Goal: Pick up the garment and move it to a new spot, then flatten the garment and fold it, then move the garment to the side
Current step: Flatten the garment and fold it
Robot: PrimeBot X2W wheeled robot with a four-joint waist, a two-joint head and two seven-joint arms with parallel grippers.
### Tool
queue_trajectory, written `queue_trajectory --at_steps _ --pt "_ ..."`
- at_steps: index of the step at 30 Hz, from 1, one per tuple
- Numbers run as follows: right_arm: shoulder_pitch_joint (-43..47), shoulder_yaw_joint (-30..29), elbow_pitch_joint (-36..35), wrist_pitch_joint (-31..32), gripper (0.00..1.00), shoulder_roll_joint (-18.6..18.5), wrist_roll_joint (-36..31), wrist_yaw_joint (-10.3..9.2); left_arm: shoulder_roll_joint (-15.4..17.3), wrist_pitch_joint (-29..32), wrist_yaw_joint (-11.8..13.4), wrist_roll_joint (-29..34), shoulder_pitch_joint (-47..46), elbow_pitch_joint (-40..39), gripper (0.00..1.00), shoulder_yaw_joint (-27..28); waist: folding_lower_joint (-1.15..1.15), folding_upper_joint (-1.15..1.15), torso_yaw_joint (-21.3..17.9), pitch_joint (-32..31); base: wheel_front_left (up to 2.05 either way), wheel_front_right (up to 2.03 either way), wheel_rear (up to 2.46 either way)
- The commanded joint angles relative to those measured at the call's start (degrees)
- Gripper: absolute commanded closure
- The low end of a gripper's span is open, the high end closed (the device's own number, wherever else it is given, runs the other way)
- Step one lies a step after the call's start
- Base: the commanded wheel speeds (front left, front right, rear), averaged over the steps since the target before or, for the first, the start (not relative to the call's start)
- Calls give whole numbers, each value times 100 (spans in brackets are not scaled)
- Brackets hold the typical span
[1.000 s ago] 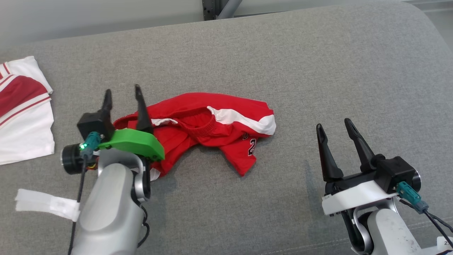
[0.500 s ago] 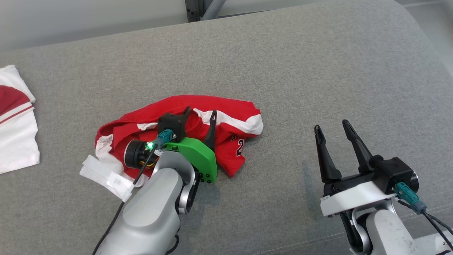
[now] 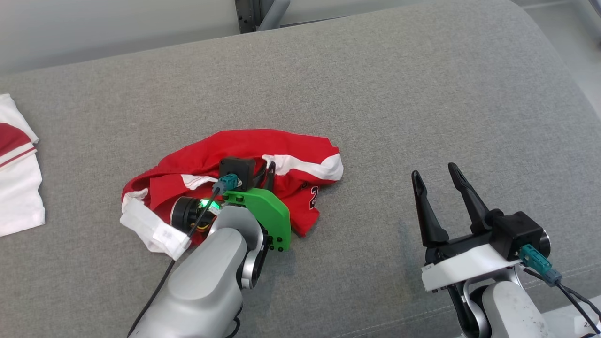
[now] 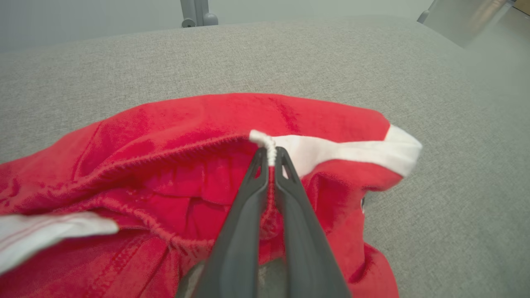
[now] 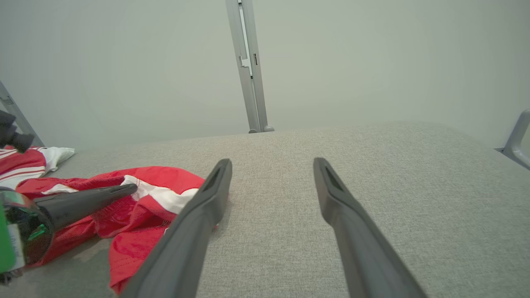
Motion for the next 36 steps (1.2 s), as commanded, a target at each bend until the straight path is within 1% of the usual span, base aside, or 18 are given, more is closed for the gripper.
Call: queue_trajectory --at_steps 1,6,9,11,18,22,24,26,29,36 --pt "44 3 7 -15 0 -11 17 0 26 -71 -20 -14 -91 3 100 -17 0 37 -18 -9 0 0 0" --pt "63 -6 12 -15 0 -11 20 0 23 -444 -82 -118 -275 -164 100 -142 0 37 -49 -32 0 0 0" --pt "61 -13 25 -15 0 -11 29 0 22 -618 -155 -202 -488 -421 100 -300 0 37 -66 -43 0 0 0" --pt "47 -4 37 -15 0 -11 36 0 24 -689 -143 -261 -694 -620 100 -406 0 37 -89 -46 0 0 0" --pt "1 47 89 -15 0 -10 72 0 25 -963 45 -491 -1498 -1454 100 -594 0 37 -249 -62 0 0 0" --pt "20 31 98 -15 0 -10 78 0 28 -1104 224 -674 -1809 -1990 100 -495 0 37 -301 -53 0 0 0" --pt "19 12 92 -15 0 -10 82 0 30 -1142 321 -647 -1912 -2175 100 -365 0 37 -303 -40 0 0 0" --pt "21 -29 78 -15 0 -11 78 0 28 -1169 380 -580 -1904 -2276 100 -241 0 37 -278 -25 0 0 0" --pt "42 -121 53 -15 0 -10 63 0 88 -1172 381 -530 -1676 -2327 100 -117 0 37 -180 11 0 0 0" --pt "73 -272 0 -15 0 -11 22 0 357 -1172 210 -604 -634 -2231 100 -51 0 37 128 98 0 0 0"
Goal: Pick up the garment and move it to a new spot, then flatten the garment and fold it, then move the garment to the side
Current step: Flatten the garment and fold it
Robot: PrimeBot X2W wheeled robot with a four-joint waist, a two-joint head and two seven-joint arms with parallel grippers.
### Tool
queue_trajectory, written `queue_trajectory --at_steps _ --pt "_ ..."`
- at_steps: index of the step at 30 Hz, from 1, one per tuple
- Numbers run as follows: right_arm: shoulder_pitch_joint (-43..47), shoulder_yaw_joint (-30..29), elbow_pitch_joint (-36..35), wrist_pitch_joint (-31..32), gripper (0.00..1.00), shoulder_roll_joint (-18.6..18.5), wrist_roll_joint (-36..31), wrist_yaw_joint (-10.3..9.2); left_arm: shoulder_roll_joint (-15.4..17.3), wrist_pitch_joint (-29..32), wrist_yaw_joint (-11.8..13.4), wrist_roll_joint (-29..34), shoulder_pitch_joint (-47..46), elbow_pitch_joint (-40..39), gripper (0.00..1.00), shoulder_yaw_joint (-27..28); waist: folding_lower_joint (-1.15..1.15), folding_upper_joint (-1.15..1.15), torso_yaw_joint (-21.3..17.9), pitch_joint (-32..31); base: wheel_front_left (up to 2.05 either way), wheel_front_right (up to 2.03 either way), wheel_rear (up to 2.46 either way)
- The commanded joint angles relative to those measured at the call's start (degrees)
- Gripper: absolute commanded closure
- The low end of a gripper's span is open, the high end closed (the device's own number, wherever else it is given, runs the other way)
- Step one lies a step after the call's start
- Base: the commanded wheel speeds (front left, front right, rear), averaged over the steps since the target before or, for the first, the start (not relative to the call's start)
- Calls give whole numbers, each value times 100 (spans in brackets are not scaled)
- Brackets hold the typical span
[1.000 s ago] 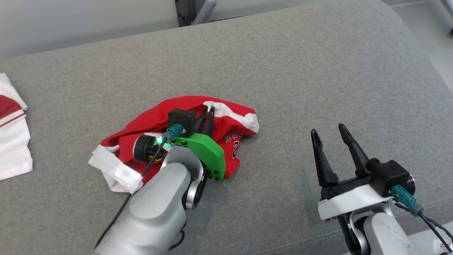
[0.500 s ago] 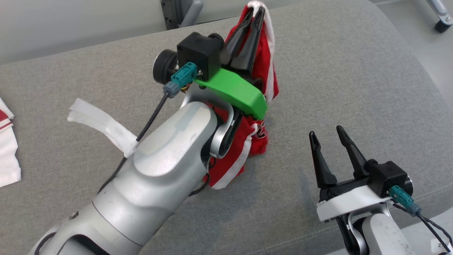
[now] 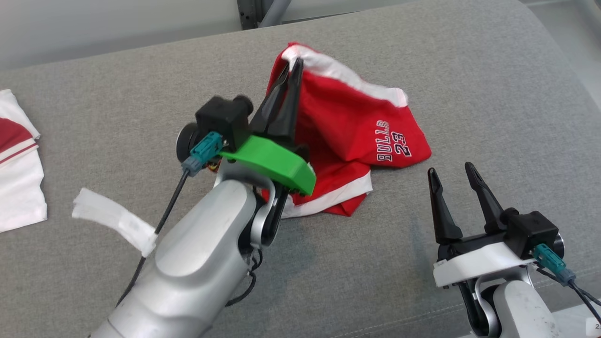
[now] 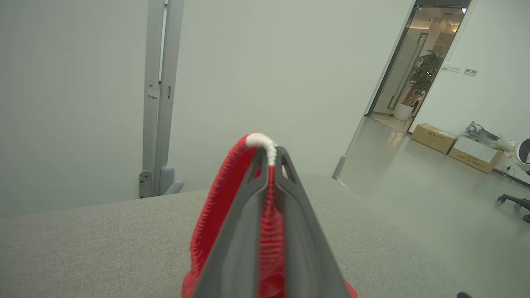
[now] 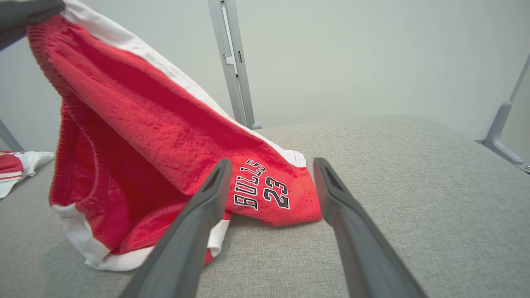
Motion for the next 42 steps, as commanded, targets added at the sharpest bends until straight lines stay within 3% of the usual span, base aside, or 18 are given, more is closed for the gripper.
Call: queue_trajectory --at_steps 1,10,19,28,38,42 --pt "41 -38 -26 -15 0 -10 -36 0 97 -5 -61 -68 261 40 100 59 0 37 153 61 0 0 0" --pt "67 -123 28 -15 0 -11 -126 0 253 -5 -316 48 1497 -479 100 217 0 37 491 13 0 0 0" --pt "117 -188 90 -15 0 -11 -172 0 672 90 -306 -185 2467 -897 100 280 0 37 624 -99 0 0 0" --pt "88 -277 153 -15 0 -11 -215 0 931 94 -375 -490 3005 -307 100 434 0 37 653 -147 0 0 0" --pt "-193 -414 332 -15 0 -11 -259 0 697 -11 -771 -615 3020 959 100 872 0 37 693 -204 0 0 0" --pt "-471 -392 707 -15 0 -11 -349 0 559 -8 -911 -419 2971 1270 100 1177 0 37 773 -221 0 0 0"
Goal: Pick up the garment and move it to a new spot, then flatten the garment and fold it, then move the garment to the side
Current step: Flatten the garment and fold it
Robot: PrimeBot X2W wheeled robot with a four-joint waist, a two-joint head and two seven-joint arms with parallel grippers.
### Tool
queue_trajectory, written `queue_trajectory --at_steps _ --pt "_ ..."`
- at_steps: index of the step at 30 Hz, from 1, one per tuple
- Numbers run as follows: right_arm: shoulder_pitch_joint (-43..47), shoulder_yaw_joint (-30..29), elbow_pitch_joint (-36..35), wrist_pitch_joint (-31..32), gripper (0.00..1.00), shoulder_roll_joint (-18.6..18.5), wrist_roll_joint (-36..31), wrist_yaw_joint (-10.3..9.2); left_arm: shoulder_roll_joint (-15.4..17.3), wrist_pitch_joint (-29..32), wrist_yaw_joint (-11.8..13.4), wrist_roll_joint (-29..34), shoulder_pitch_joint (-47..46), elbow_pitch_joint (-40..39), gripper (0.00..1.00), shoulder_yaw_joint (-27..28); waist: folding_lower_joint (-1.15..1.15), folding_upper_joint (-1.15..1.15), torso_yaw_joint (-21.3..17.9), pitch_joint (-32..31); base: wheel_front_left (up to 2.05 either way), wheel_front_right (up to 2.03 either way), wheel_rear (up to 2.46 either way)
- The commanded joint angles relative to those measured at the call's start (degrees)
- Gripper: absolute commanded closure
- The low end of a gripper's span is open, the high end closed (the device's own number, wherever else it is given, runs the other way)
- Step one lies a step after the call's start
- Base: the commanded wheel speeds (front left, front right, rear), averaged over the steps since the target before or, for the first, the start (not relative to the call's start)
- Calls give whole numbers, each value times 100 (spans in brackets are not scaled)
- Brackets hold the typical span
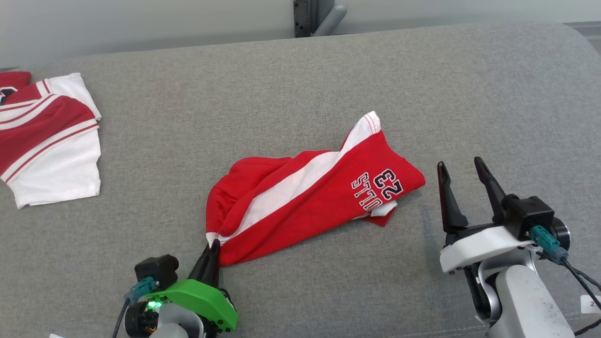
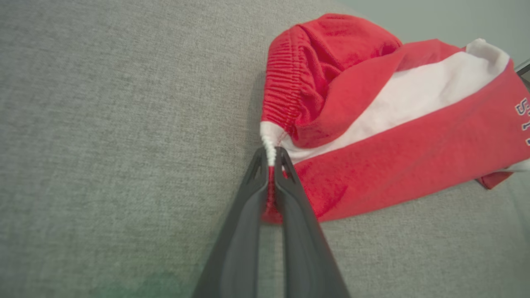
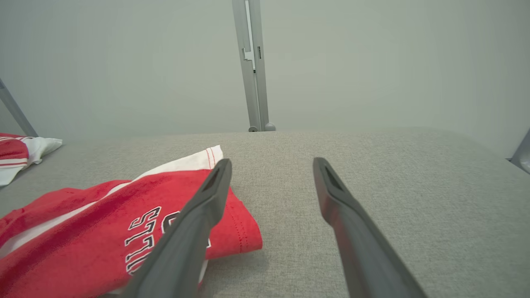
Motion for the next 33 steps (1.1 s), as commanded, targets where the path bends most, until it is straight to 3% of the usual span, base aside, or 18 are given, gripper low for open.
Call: queue_trajectory --at_steps 1,4,5,6,7,8,18,33 --pt "-97 40 153 -14 0 -11 -8 0 -42 -6 -52 138 -21 52 100 66 0 37 46 -16 0 0 0" --pt "-361 261 943 25 0 -10 81 0 -234 -9 -197 398 55 225 100 338 0 37 139 -62 0 0 0" --pt "-466 310 1116 39 0 -13 111 0 -286 -10 -235 473 77 262 89 413 0 37 160 -70 0 0 0" --pt "-539 366 1287 61 0 -15 134 0 -331 -10 -264 527 95 279 58 485 0 37 181 -75 0 0 0" --pt "-592 414 1432 54 0 -12 167 0 -372 -10 -289 587 111 293 18 558 0 37 201 -81 0 0 0" --pt "-651 448 1560 50 0 -13 191 0 -413 -10 -314 677 128 284 0 646 0 37 219 -87 0 0 0" --pt "-1513 583 2390 9 0 -50 484 0 -662 -11 -482 1506 332 -202 0 1470 0 37 469 -94 0 0 0" --pt "-3161 1009 4276 1169 0 -645 1267 0 -832 -11 -720 1996 413 -842 0 1636 0 37 1360 154 0 0 0"
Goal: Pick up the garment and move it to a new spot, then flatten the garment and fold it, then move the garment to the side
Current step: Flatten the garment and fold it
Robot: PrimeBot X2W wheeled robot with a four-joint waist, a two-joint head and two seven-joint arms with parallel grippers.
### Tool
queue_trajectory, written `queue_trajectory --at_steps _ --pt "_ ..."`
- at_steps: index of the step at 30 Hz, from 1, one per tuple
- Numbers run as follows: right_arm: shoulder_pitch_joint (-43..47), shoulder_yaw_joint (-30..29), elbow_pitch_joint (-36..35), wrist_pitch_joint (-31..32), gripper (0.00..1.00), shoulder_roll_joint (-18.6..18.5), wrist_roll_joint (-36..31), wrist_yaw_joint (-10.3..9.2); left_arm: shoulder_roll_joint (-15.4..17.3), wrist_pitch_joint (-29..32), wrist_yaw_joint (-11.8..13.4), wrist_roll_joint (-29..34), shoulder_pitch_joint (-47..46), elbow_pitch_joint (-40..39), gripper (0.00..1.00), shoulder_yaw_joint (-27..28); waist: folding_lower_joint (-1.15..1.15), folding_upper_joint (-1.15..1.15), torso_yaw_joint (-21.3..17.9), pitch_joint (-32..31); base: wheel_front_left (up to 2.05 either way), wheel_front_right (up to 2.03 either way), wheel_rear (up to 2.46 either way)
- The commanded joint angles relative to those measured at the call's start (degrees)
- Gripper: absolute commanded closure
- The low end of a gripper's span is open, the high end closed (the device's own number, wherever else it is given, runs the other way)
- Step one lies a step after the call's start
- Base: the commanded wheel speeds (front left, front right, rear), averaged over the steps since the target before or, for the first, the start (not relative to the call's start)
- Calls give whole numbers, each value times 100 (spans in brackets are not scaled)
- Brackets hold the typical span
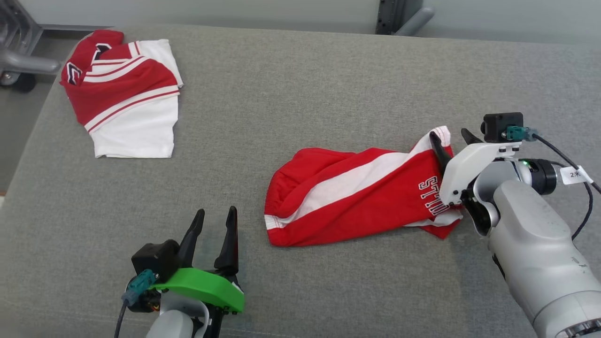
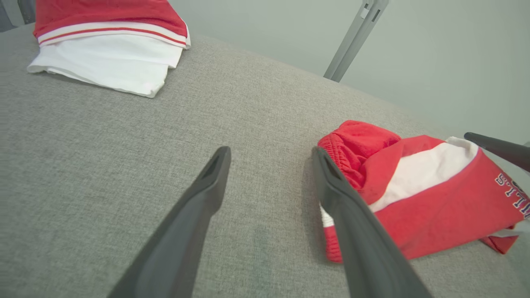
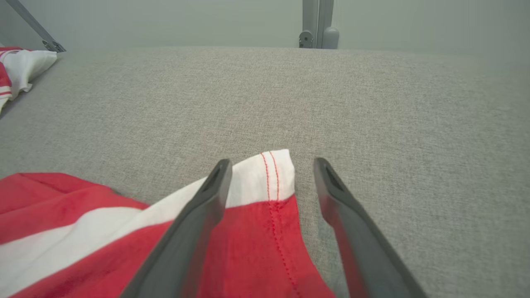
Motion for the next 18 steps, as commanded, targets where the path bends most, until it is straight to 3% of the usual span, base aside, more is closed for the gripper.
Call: queue_trajectory --at_steps 1,11,12,13,14,15,17,18 --pt "-104 60 122 75 0 -80 122 0 -8 -4 -34 21 42 -85 0 -12 0 37 244 134 0 0 0" --pt "-439 247 755 747 0 -237 1103 0 -9 -4 91 -72 -38 -396 0 -128 0 37 591 363 0 0 0" --pt "-437 281 797 862 5 -243 1189 0 -9 -4 99 -74 -28 -407 0 -128 0 37 594 377 0 0 0" --pt "-410 327 824 956 21 -244 1266 0 -9 -4 109 -76 -21 -413 0 -130 0 37 594 387 0 0 0" --pt "-377 432 798 1021 51 -256 1400 0 -9 -4 125 -84 -8 -425 0 -119 0 37 575 402 0 0 0" --pt "-386 482 759 980 62 -258 1446 1 -9 -5 138 -82 -1 -439 0 -105 0 37 549 409 0 0 0" --pt "-408 607 646 863 100 -280 1507 1 -9 -4 157 -76 -5 -455 0 -88 0 37 485 417 0 0 0" --pt "-419 665 583 798 100 -296 1542 1 -9 -4 155 -74 -12 -463 0 -87 0 37 449 414 0 0 0"
